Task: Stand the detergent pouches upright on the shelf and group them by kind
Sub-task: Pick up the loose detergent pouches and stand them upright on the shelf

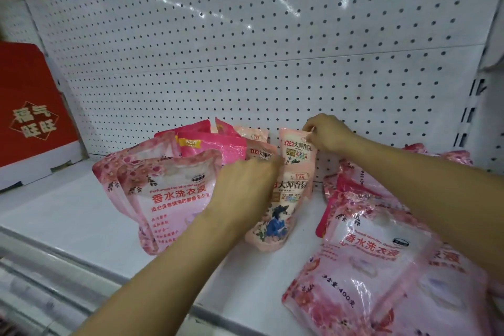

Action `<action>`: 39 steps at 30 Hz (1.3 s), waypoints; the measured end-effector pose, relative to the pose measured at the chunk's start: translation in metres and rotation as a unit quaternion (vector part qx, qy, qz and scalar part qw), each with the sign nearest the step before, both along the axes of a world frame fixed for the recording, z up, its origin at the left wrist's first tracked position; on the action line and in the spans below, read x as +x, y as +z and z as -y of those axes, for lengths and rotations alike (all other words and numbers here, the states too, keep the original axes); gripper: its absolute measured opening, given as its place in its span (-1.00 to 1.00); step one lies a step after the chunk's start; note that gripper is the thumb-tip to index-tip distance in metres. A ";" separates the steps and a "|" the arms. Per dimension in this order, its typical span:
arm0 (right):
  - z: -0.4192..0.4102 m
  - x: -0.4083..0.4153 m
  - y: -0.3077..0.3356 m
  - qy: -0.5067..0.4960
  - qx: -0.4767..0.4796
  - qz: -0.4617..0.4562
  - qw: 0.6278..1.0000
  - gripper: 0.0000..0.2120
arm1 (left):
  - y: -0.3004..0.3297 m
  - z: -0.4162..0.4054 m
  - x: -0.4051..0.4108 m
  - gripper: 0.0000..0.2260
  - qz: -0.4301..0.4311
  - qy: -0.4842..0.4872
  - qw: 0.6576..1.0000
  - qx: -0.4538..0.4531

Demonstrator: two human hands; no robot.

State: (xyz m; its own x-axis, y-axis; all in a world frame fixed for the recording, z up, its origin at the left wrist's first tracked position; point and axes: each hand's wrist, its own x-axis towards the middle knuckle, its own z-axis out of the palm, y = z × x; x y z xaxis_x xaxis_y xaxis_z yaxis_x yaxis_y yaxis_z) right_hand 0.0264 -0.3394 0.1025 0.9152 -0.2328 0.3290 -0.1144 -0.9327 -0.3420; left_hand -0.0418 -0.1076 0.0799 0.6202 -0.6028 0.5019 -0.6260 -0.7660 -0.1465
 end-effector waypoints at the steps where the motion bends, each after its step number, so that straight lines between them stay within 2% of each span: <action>1: 0.000 -0.003 0.001 0.000 0.001 -0.003 1.000 -0.69 | 0.004 0.006 0.004 -0.83 0.020 0.004 1.000 0.014; 4: 0.007 -0.019 0.004 0.000 0.013 0.017 1.000 -0.59 | 0.015 0.026 0.016 -0.85 0.098 0.005 0.995 0.028; 6: 0.012 -0.034 0.007 -0.008 0.037 0.046 0.998 -0.61 | 0.021 0.038 0.026 -0.83 0.119 -0.002 0.993 0.014; 10: 0.018 -0.070 0.018 0.013 0.115 0.082 0.990 -0.79 | 0.034 0.061 0.052 -0.84 0.055 -0.027 0.998 0.008; 14: 0.020 -0.107 0.022 0.045 0.167 0.047 0.984 -0.85 | 0.036 0.078 0.078 -0.81 0.039 0.017 0.996 0.074; 17: 0.021 -0.130 0.019 0.084 0.136 -0.052 0.986 -0.75 | 0.029 0.085 0.088 -0.80 0.018 0.031 0.998 0.057; 20: 0.022 -0.150 0.012 0.109 0.048 -0.135 0.984 -0.67 | 0.021 0.085 0.089 -0.80 0.011 0.021 0.999 0.038; 24: 0.023 -0.174 0.003 0.078 -0.024 -0.166 0.983 -0.62 | 0.016 0.077 0.086 -0.62 -0.013 0.011 0.999 0.030; 26: 0.024 -0.181 -0.001 0.066 -0.032 -0.162 0.984 -0.65 | 0.016 0.071 0.069 -0.51 0.015 -0.043 0.999 -0.024; 28: 0.022 -0.185 -0.007 0.043 -0.026 -0.150 0.987 -0.72 | 0.013 0.066 0.037 -0.55 0.020 -0.140 0.984 -0.111; 29: 0.021 -0.186 -0.012 0.024 -0.036 -0.152 0.987 -0.74 | 0.009 0.065 0.017 -0.59 -0.015 -0.175 0.975 -0.133; 31: 0.018 -0.182 -0.024 -0.017 -0.085 -0.179 0.980 -0.70 | -0.002 0.064 -0.019 -0.62 -0.127 -0.197 0.966 -0.110; 34: 0.015 -0.174 -0.035 -0.033 -0.076 -0.195 0.977 -0.72 | -0.027 0.067 -0.042 -0.50 -0.272 -0.187 0.941 -0.072; 37: 0.011 -0.175 -0.025 0.009 -0.013 -0.123 0.992 -0.75 | -0.033 0.060 -0.048 -0.29 -0.338 -0.180 0.908 -0.169; 39: 0.004 -0.180 -0.016 0.034 -0.043 -0.066 0.996 -0.79 | -0.025 0.054 -0.050 -0.20 -0.362 -0.178 0.877 -0.261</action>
